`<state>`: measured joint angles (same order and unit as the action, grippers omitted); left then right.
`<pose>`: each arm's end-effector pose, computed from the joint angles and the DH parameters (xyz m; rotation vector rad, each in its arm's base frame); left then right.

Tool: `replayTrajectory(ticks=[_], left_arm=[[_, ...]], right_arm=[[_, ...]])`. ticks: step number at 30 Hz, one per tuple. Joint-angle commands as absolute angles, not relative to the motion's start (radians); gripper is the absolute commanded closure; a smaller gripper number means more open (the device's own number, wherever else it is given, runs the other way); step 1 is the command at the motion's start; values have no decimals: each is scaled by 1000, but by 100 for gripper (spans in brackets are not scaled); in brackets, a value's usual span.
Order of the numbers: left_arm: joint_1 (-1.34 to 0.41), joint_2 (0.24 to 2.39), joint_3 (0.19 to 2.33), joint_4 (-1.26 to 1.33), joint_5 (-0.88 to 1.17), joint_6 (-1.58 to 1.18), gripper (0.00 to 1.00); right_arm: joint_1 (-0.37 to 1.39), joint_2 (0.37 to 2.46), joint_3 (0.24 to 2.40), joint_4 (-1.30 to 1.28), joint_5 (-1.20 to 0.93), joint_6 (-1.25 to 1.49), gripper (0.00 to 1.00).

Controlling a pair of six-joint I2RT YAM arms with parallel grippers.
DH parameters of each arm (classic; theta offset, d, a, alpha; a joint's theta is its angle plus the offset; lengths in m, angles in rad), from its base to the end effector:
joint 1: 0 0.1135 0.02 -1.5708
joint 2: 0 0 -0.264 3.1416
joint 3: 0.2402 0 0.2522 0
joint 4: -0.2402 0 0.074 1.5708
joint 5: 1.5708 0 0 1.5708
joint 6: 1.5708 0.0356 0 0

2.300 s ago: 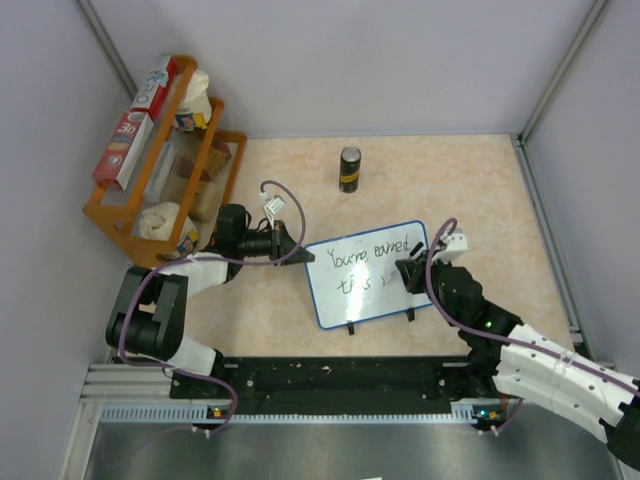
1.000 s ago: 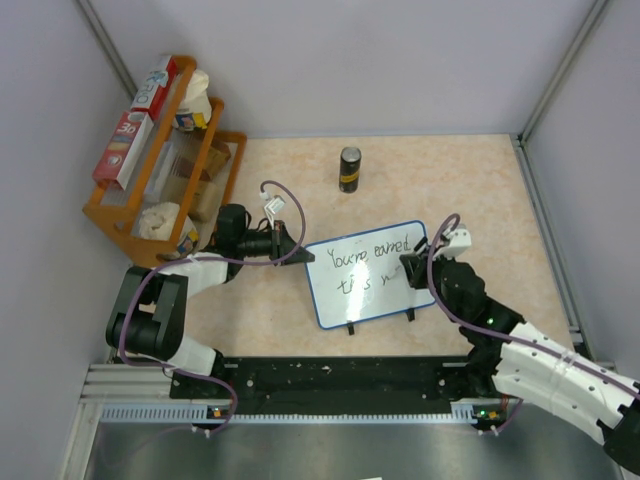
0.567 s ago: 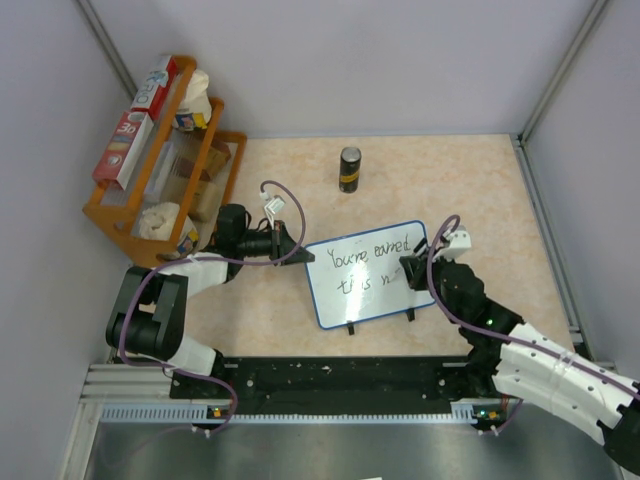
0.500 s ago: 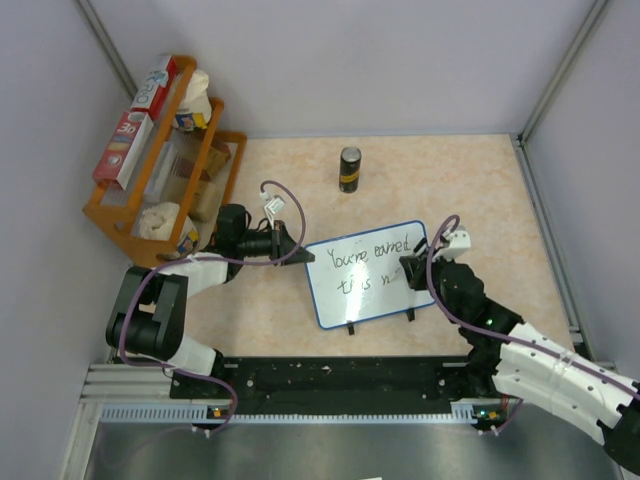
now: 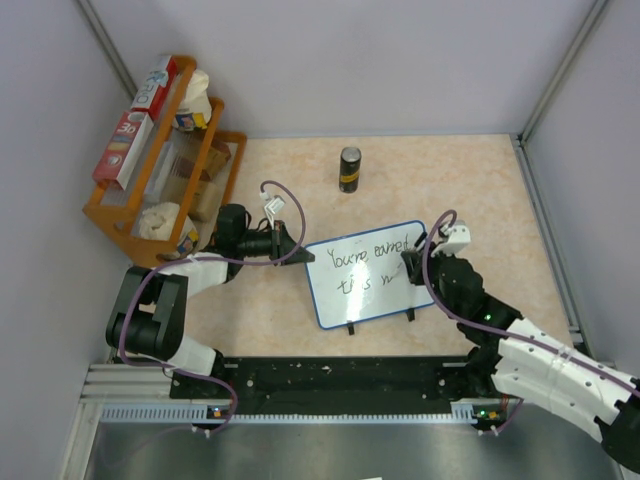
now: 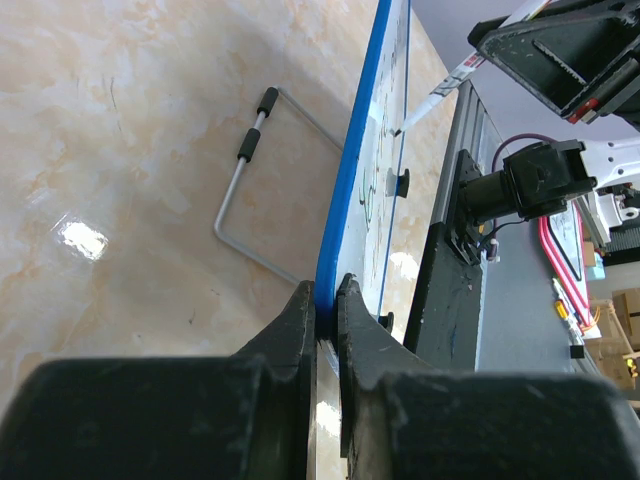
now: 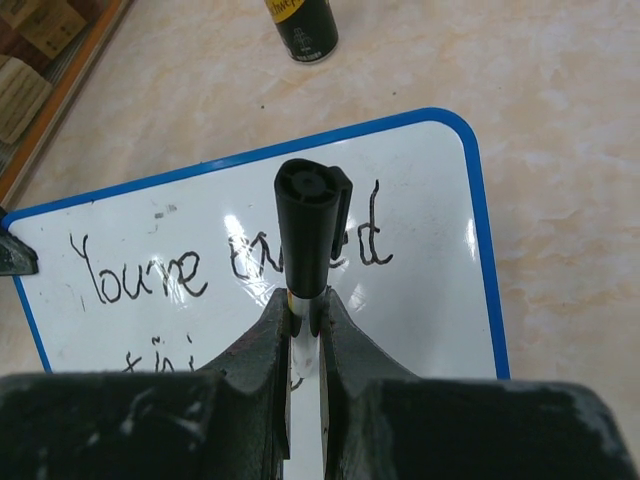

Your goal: Write a sentence on the whiteboard

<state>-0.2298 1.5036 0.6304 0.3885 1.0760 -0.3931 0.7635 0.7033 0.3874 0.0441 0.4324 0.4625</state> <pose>0.2714 -0.0957 0.1854 0.5447 2.0145 -1.4783 0.1350 0.1085 0.2366 0.0272 1.8420 0.4675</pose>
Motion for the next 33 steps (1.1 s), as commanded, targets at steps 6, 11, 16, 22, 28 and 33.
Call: replayTrajectory(ticks=[6,11,16,22,28,33], left_arm=[[-249,1542,611,319,960,-268,100],[-249,1543,611,318,960,-268,100],[-249,1542,611,318,960,-268,100],[-249,1543,611,318,959,-268,100],[-249,1542,611,318,959,-268,100],[-249,1542,611,316,960,-268,100]], right_arm=[[744,733,457,101,466,428,100],[742,735,462,89,451,431,100],[744,654,445,72,446,439,100],[744,592,416,57,479,439,100],[744,638,410,77,480,445,100],[744,661,390,95,483,457,100]])
